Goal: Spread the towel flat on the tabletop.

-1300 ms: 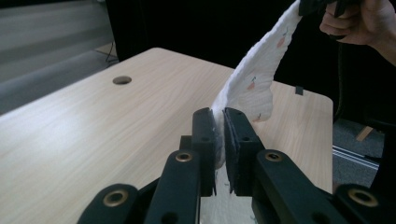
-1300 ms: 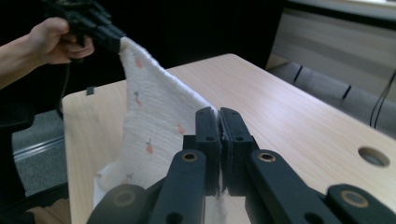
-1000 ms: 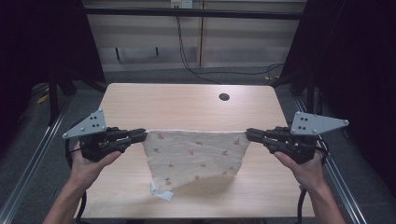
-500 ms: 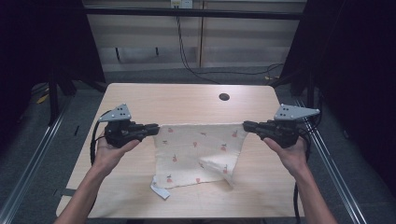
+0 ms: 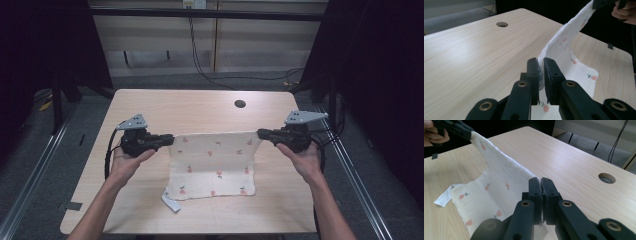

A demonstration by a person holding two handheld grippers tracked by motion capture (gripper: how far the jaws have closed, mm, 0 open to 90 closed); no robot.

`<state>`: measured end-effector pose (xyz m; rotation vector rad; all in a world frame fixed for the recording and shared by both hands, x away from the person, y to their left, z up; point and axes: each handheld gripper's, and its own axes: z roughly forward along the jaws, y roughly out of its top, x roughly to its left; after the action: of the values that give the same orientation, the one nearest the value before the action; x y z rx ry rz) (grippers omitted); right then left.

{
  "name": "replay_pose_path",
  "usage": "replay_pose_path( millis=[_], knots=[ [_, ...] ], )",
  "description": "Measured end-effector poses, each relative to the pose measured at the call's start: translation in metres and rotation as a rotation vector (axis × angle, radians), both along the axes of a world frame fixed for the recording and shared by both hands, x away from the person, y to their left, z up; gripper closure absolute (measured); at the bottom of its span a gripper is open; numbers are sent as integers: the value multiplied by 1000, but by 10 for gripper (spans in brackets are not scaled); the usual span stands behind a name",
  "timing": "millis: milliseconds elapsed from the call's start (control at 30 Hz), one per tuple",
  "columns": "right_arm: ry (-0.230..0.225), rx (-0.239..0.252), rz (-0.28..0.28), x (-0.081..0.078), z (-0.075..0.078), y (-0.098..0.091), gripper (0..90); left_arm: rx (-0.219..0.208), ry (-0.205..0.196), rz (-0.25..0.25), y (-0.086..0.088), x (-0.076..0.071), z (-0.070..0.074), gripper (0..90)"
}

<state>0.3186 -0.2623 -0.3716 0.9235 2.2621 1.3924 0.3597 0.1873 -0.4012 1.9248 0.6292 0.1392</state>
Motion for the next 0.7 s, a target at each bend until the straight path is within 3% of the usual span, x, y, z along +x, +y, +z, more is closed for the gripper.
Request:
replay_pose_path(
  millis=[167, 400, 467, 500, 533, 700],
  knots=[
    [7, 4, -19, 0, -8, -2, 870, 6, 19, 13, -7, 10, -12, 834],
    [35, 16, -52, 20, -24, -4, 870, 35, 33, 26, -9, 18, -21, 828],
    [53, 14, -60, 27, -30, -3, 869, 33, 41, 33, -8, 20, -23, 824],
    [63, 13, -62, 31, -33, -2, 869, 2, 69, 61, -5, 27, -28, 825],
    [67, 9, -67, 35, -37, -1, 870, -2, 78, 71, -4, 29, -32, 825],
    [93, 16, -95, 51, -48, 1, 870, 15, 97, 84, -7, 36, -43, 824]
  ],
)
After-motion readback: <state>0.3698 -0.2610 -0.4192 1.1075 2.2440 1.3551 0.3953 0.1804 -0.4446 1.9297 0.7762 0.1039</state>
